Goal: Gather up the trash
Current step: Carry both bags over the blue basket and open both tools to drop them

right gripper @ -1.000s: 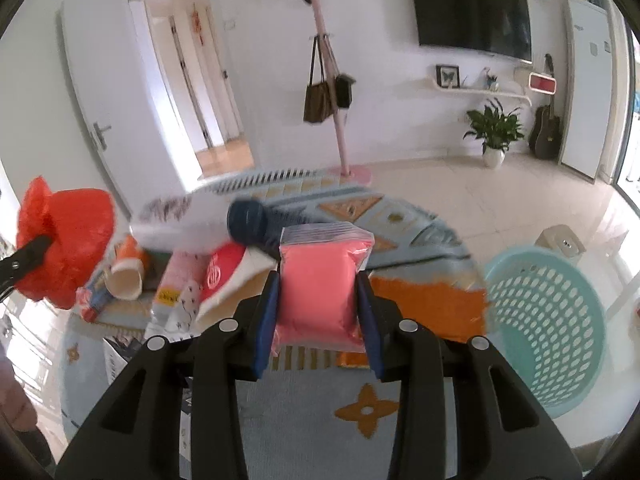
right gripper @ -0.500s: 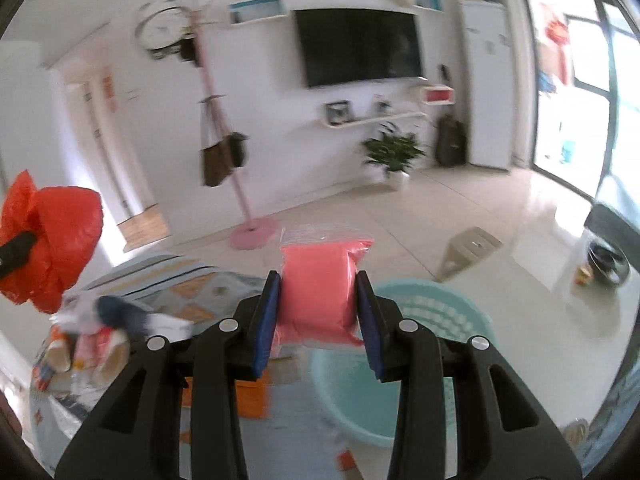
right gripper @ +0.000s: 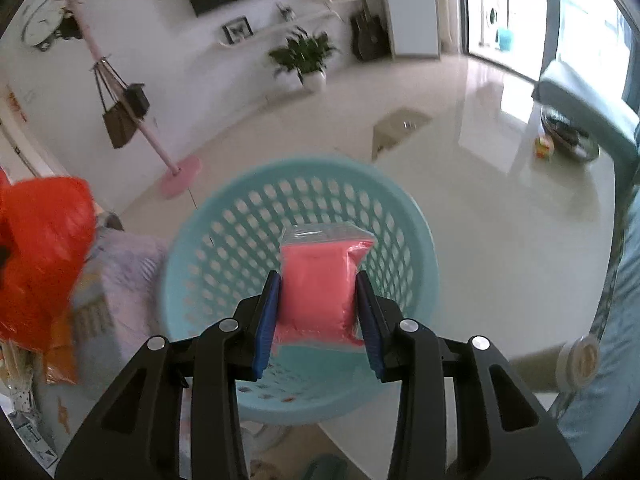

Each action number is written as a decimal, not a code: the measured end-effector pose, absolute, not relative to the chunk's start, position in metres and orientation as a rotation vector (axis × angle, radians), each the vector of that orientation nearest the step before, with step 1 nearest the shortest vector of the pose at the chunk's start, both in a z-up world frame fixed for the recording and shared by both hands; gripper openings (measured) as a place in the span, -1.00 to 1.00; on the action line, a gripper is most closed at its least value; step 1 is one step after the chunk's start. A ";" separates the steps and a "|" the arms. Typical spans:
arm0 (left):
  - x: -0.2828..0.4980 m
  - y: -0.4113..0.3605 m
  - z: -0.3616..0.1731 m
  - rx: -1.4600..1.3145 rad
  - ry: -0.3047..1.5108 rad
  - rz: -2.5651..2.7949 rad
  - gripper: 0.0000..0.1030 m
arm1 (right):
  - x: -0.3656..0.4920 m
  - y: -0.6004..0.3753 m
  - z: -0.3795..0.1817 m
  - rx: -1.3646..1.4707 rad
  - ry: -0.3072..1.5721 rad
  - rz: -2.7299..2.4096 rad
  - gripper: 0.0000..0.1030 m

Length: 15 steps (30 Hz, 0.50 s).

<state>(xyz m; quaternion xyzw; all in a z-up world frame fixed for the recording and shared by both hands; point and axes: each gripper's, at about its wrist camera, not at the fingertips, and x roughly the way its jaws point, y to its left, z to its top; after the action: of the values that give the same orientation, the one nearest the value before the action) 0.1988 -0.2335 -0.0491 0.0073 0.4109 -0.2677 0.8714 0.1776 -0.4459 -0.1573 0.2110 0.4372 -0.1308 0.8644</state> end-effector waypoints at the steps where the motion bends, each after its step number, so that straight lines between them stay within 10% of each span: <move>1: 0.200 -0.236 -0.056 0.026 0.870 -0.554 -0.15 | 0.175 -0.445 -0.162 0.443 0.921 -0.272 -0.31; 7: 0.191 -0.243 -0.055 0.053 0.836 -0.556 0.37 | 0.167 -0.445 -0.164 0.444 0.911 -0.263 0.04; 15: 0.166 -0.229 -0.035 0.001 0.773 -0.567 0.38 | 0.157 -0.428 -0.138 0.422 0.859 -0.227 0.04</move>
<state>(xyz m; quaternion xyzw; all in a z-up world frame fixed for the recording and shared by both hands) 0.1657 -0.2291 -0.0353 0.0003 0.3719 -0.2727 0.8873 0.1574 -0.4281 -0.1375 0.2025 0.4122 -0.1090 0.8816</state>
